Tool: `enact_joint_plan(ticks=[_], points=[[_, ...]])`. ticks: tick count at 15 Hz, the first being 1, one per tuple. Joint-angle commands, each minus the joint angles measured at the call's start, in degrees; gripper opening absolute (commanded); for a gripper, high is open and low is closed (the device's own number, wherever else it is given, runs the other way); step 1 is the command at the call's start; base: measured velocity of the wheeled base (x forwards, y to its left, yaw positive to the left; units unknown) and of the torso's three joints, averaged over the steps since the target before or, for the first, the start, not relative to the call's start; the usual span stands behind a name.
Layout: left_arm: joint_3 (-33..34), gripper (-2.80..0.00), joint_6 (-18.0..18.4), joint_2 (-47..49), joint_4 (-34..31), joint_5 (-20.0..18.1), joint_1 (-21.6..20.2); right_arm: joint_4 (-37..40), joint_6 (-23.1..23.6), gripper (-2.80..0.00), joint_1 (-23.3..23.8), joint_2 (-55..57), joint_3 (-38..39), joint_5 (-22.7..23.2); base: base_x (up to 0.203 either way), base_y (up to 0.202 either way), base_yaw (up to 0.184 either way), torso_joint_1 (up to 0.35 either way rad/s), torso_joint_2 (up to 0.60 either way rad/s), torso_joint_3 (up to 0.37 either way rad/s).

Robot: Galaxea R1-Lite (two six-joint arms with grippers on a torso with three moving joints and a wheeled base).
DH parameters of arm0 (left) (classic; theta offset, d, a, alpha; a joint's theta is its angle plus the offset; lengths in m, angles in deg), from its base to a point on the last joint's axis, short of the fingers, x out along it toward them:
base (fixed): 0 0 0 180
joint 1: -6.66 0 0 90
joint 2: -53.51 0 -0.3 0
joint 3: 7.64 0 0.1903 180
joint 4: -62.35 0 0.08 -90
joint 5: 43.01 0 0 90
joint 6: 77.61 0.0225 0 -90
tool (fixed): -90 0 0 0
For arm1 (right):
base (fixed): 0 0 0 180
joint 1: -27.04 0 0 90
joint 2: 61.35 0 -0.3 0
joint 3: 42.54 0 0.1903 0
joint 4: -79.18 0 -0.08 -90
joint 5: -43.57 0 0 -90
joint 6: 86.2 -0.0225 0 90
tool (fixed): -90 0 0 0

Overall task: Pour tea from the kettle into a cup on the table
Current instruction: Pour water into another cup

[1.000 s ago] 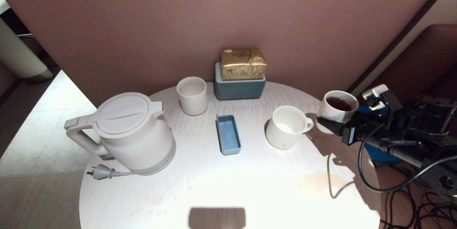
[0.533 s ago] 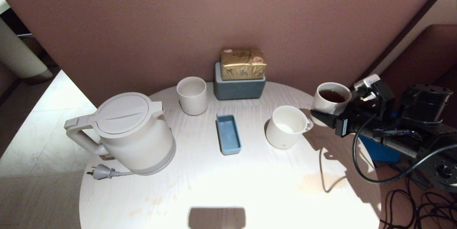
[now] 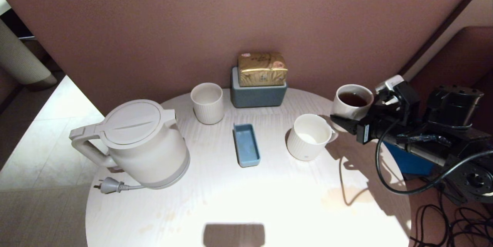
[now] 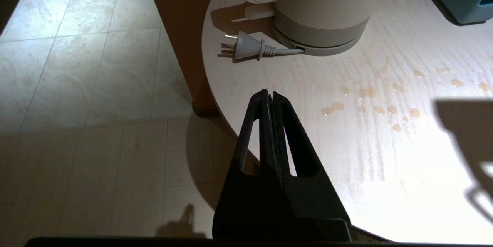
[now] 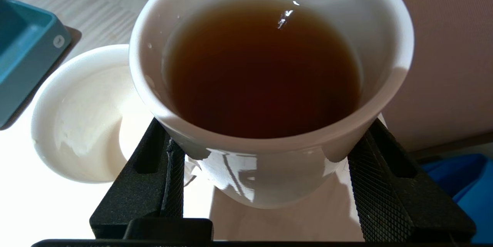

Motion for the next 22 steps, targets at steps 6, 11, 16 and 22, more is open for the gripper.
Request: enact_joint_plan(ticks=[6, 11, 16, 22], points=[[0.0, -2.8, 0.0, 0.1, 0.0, 0.0, 0.0, -0.4, 4.2, -2.8, -2.6, 0.1, 0.1, -0.8, 0.0, 0.0, 0.0, 0.0, 0.0, 0.0], [0.0, -2.8, 0.0, 0.1, 0.0, 0.0, 0.0, -0.3, 6.7, -2.8, -2.5, 0.2, -0.1, -0.8, 0.0, 0.0, 0.0, 0.0, 0.0, 0.0], [0.0, -2.8, 0.0, 0.0, 0.0, 0.0, 0.0, -0.1, 6.7, -2.8, -2.5, 0.3, -2.0, -1.1, 0.0, 0.0, 0.0, 0.0, 0.0, 0.0], [0.0, -2.8, 0.0, 0.1, 0.0, 0.0, 0.0, 3.9, 9.0, -2.8, -2.5, 0.3, -4.4, -1.5, 0.0, 0.0, 0.0, 0.0, 0.0, 0.0]])
